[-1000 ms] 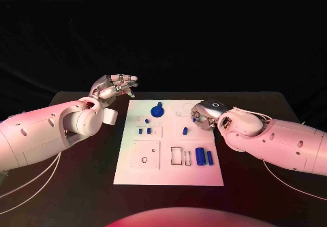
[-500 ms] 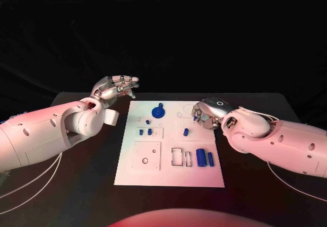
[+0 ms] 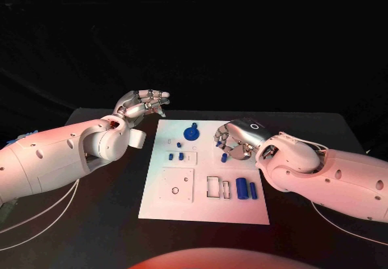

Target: Assemble the parts on the task board

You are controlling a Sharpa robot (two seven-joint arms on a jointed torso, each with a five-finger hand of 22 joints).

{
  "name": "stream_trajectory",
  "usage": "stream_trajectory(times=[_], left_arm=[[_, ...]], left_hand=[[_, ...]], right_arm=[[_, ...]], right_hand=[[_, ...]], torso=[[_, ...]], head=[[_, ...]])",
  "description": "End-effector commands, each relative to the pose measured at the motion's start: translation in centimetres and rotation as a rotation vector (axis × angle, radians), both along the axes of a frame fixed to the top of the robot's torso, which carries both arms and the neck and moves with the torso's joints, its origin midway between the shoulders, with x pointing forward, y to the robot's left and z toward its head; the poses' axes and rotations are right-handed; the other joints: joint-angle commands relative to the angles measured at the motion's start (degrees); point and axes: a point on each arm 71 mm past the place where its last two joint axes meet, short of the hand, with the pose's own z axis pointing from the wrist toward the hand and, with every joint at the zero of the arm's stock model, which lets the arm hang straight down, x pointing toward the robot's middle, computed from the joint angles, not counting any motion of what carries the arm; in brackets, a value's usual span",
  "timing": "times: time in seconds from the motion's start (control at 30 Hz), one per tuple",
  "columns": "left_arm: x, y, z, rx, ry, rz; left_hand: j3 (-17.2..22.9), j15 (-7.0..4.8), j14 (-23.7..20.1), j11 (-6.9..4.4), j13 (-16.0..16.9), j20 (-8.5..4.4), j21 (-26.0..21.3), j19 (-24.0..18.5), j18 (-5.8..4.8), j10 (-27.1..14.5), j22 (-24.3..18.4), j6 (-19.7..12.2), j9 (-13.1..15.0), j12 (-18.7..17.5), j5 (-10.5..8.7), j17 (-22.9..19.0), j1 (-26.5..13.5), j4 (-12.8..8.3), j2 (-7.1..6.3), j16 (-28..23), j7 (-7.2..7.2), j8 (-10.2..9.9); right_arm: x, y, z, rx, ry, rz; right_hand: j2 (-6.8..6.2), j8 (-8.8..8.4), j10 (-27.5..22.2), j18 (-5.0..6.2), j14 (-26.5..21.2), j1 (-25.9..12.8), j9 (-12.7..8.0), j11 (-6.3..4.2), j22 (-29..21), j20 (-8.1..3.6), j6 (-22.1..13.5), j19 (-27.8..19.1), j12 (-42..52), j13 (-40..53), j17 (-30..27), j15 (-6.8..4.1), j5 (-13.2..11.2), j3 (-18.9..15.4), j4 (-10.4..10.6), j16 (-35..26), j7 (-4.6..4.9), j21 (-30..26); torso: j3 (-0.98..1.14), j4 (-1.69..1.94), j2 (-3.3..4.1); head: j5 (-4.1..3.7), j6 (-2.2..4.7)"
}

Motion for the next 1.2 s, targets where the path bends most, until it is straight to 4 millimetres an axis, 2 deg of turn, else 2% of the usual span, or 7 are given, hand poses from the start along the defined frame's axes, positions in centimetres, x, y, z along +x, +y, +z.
stream_trajectory(times=[0.03,0.23,0.33,0.53,0.73,1.2], left_arm=[[0.0,-0.3,0.1,-0.007,-0.012,-0.003],[-0.1,-0.7,0.1,-0.011,-0.012,-0.01],[-0.1,-1.0,0.1,-0.013,-0.011,-0.014],[-0.1,-1.5,0.1,-0.016,-0.009,-0.024],[-0.1,-1.8,0.1,-0.018,-0.008,-0.03],[-0.1,-2.2,0.0,-0.02,-0.005,-0.041]], left_hand=[[-0.06,-0.02,-0.48,-0.02,0.05,0.33,-0.31,-0.04,0.62,-0.21,-0.08,-0.39,-0.02,0.38,0.2,-0.05,0.32,-0.16,0.04,-0.31,0.12,-0.18],[-0.04,0.01,-0.54,0.0,0.08,0.36,-0.36,-0.07,0.62,-0.28,-0.1,-0.4,-0.01,0.46,0.23,-0.08,0.35,-0.19,0.1,-0.34,0.14,-0.19],[-0.04,0.01,-0.54,0.0,0.08,0.36,-0.36,-0.07,0.62,-0.28,-0.1,-0.4,-0.01,0.46,0.23,-0.08,0.35,-0.19,0.1,-0.34,0.14,-0.19],[-0.05,0.02,-0.57,0.01,0.1,0.37,-0.38,-0.09,0.62,-0.32,-0.11,-0.41,0.0,0.51,0.23,-0.1,0.34,-0.18,0.12,-0.35,0.15,-0.19],[-0.08,0.04,-0.61,0.03,0.11,0.39,-0.42,-0.11,0.62,-0.37,-0.12,-0.39,0.02,0.55,0.23,-0.12,0.3,-0.16,0.13,-0.36,0.16,-0.18],[-0.14,0.09,-0.7,0.07,0.14,0.44,-0.5,-0.17,0.61,-0.52,-0.15,-0.36,0.05,0.65,0.23,-0.16,0.2,-0.1,0.15,-0.39,0.18,-0.15]], right_arm=[[-0.8,1.5,0.3,0.045,0.008,0.044],[-2.3,4.5,0.0,0.073,0.049,0.127],[-2.8,5.5,-0.6,0.075,0.071,0.149],[-3.6,6.9,-2.4,0.075,0.124,0.179],[-4.1,7.7,-3.5,0.07,0.155,0.194],[-4.3,8.1,-4.8,0.033,0.194,0.202]], right_hand=[[0.42,0.12,0.3,-0.44,1.86,-0.16,0.06,0.01,5.76,0.06,0.38,0.5,-0.15,0.05,0.01,-0.27,0.09,0.14,-0.32,0.17,-0.14,0.16],[0.4,0.07,0.31,-0.4,1.84,-0.47,0.09,0.04,5.7,0.04,0.3,0.43,-0.24,0.04,-0.13,-0.27,0.12,0.12,-0.24,0.11,-0.12,0.0],[0.39,0.06,0.31,-0.4,1.84,-0.53,0.09,0.04,5.7,0.03,0.28,0.43,-0.26,0.03,-0.13,-0.27,0.1,0.11,-0.22,0.11,-0.12,0.0],[0.39,0.06,0.31,-0.39,1.84,-0.56,0.1,0.04,5.68,0.03,0.27,0.41,-0.28,0.03,-0.15,-0.26,0.09,0.11,-0.22,0.1,-0.12,-0.06],[0.41,0.05,0.31,-0.4,1.83,-0.58,0.1,0.04,5.7,0.03,0.25,0.42,-0.3,0.03,-0.17,-0.26,0.08,0.12,-0.21,0.09,-0.12,-0.02],[0.46,-0.02,0.27,-0.35,1.8,-0.84,0.11,0.08,5.62,0.03,0.11,0.33,-0.41,0.0,-0.33,-0.24,0.01,0.11,-0.12,0.02,-0.09,-0.22]], torso=[[0.01,-0.03,0.07],[-0.15,-0.06,0.1],[-0.18,-0.05,0.13],[-0.1,0.0,0.16],[-0.11,-0.04,0.14],[-0.09,-0.01,0.08]], head=[[0.85,-0.1],[2.22,-0.4],[2.86,-0.61],[4.09,-1.11],[4.92,-1.72],[5.81,-2.26]])
